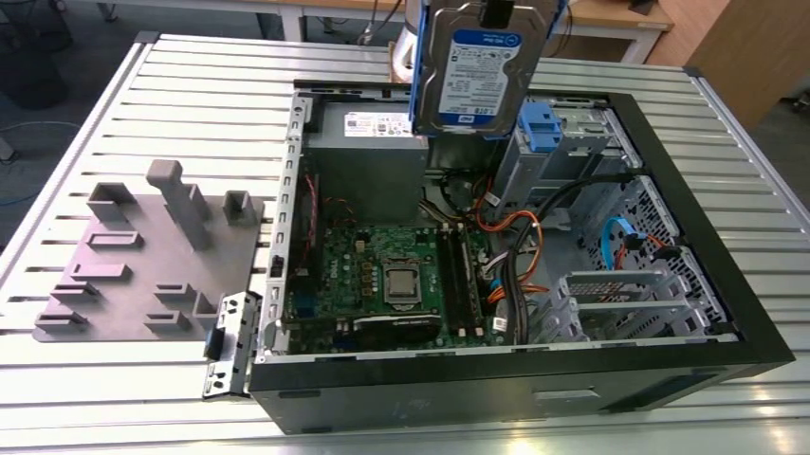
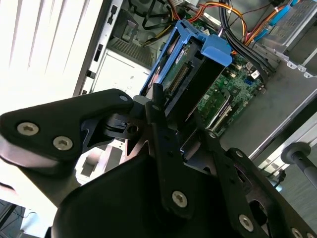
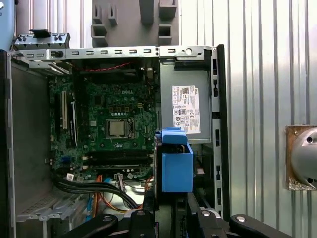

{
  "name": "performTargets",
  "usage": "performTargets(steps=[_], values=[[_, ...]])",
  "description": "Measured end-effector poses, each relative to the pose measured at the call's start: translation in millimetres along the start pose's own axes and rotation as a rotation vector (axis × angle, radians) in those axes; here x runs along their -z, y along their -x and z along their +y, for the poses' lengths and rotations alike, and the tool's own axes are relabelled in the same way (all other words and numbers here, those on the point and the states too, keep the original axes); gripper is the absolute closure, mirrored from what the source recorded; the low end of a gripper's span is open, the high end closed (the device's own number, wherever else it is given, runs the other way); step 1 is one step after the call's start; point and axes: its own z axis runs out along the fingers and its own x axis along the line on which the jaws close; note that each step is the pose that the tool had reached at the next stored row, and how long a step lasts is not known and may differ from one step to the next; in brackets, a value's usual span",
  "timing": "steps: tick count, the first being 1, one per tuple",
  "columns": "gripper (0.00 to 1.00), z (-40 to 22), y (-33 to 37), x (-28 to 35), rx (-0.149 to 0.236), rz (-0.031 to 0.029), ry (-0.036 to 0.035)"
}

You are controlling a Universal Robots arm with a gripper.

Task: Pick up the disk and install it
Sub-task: 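Pick up the disk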

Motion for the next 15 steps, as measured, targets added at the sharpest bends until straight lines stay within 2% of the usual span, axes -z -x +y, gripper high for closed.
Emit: performTargets(steps=[15], values=[[0.65, -0.2, -9.0, 0.3, 0.0, 0.0, 0.0]])
